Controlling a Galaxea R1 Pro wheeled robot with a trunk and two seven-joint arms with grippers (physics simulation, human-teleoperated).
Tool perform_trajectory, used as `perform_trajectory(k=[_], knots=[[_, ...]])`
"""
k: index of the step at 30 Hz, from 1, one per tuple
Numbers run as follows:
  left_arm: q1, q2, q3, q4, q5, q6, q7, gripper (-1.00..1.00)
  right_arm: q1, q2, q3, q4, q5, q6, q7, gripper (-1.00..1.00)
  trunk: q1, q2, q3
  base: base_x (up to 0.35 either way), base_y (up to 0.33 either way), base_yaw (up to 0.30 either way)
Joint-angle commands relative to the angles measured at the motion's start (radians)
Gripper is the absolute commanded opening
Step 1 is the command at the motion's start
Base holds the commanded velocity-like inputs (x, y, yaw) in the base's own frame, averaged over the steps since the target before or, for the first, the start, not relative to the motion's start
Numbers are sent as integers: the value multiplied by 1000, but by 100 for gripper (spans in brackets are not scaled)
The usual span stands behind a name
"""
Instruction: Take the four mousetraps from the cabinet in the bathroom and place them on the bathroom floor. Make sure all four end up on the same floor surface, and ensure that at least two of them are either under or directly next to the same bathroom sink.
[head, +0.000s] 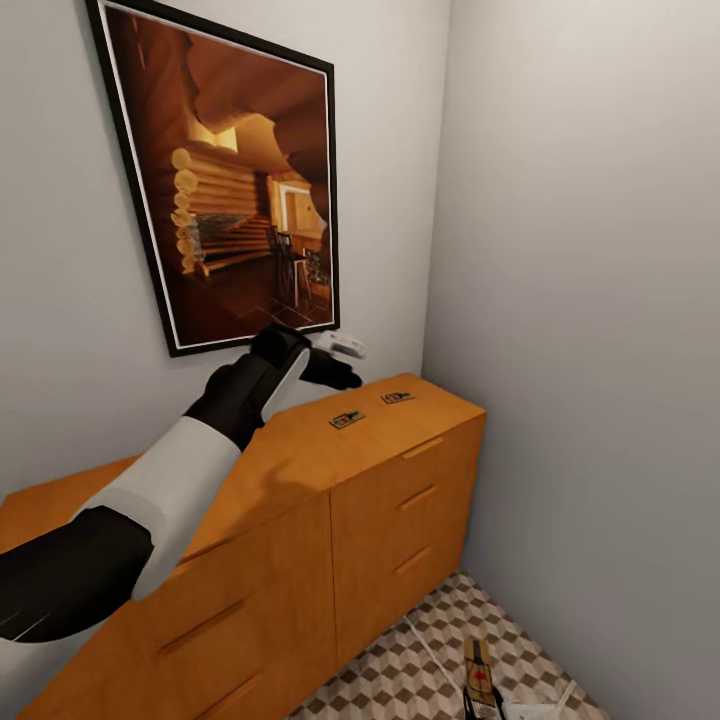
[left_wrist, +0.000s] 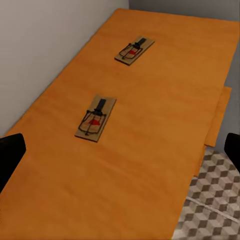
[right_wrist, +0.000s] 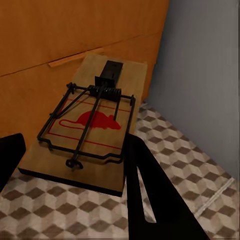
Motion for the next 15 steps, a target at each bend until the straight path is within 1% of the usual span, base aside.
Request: perform_trajectory(k=[1,4,6,9,12,15], knots=[[-1,0,-6,0,4,4,-6,100,13,-1,8,1,1,-30,-10,-100,0,-1,-1,0,0,0],[-1,2,-34,1,4,2,-60,100,64,1,8,2,0,-150,-25,-100,0,-1,-1,0,0,0],[-1,9,-48,4,3,1,-87,100,88,3,8,2,-1,-206,-62,-100,0,-1,-1,0,0,0],[-1,23,-55,6,3,1,-100,100,102,3,8,2,-1,-218,-111,-100,0,-1,-1,0,0,0],[-1,29,-57,11,4,1,-104,100,107,2,8,2,-2,-218,-131,-100,0,-1,-1,0,0,0],[0,36,-58,18,4,1,-105,100,108,3,8,2,-2,-218,-137,-100,0,-1,-1,0,0,0]])
